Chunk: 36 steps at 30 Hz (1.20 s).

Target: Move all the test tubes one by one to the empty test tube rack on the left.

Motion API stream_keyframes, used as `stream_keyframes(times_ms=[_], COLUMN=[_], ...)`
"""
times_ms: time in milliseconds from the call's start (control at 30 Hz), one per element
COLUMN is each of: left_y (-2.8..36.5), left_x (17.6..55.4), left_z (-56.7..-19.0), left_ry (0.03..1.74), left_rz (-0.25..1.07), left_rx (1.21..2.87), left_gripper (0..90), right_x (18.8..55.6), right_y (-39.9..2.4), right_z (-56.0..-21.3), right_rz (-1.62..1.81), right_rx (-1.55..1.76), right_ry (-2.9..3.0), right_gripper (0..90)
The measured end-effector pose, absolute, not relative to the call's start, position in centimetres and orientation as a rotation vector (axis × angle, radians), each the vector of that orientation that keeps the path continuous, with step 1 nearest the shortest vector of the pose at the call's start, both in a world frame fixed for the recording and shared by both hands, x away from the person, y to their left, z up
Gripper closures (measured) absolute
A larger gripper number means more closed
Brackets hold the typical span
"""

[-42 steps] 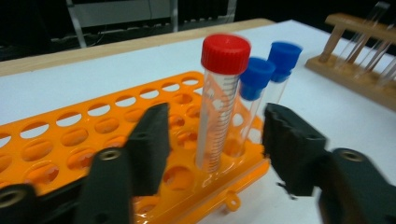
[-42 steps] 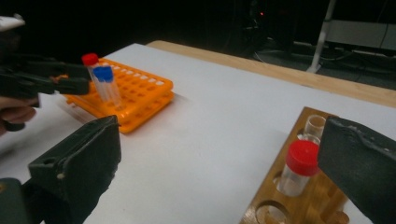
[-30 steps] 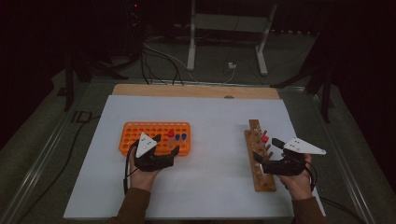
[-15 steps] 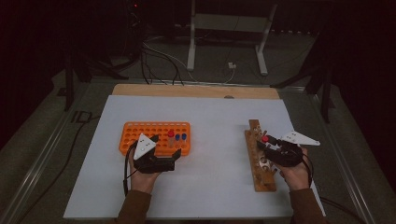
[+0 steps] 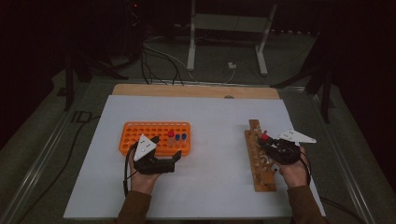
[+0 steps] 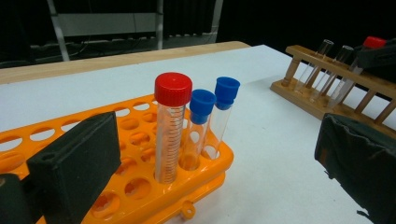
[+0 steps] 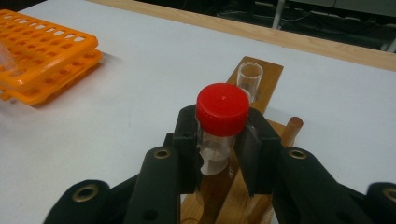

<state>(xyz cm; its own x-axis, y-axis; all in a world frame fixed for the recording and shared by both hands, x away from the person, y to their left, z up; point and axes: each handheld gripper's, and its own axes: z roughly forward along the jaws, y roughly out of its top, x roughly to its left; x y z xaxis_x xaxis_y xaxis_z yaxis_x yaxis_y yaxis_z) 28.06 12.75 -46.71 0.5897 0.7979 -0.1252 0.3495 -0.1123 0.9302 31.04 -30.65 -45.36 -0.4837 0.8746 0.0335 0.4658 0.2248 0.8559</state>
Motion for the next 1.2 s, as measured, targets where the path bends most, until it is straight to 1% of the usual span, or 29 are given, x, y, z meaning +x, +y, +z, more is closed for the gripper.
stream_keyframes(times_ms=[267,600,833,1200], left_y=[12.8,12.6,12.1,12.2], left_x=[28.0,28.1,27.9,27.8], left_z=[-46.7,-46.8,-46.8,-45.9], left_ry=[0.957,0.950,0.932,0.942], left_rz=[0.505,0.496,0.503,0.522], left_rx=[1.709,1.730,1.760,1.716], left_gripper=[0.8,0.8,0.9,1.1], right_x=[30.8,30.4,30.0,28.7], right_y=[-30.8,-31.1,-31.3,-31.1], right_z=[-44.9,-43.4,-42.0,-38.8], right_rz=[1.187,1.210,1.238,1.290], right_rx=[1.224,1.203,1.176,1.109], right_ry=[2.036,2.014,1.997,1.934], right_gripper=[71.4,71.4,71.5,71.4])
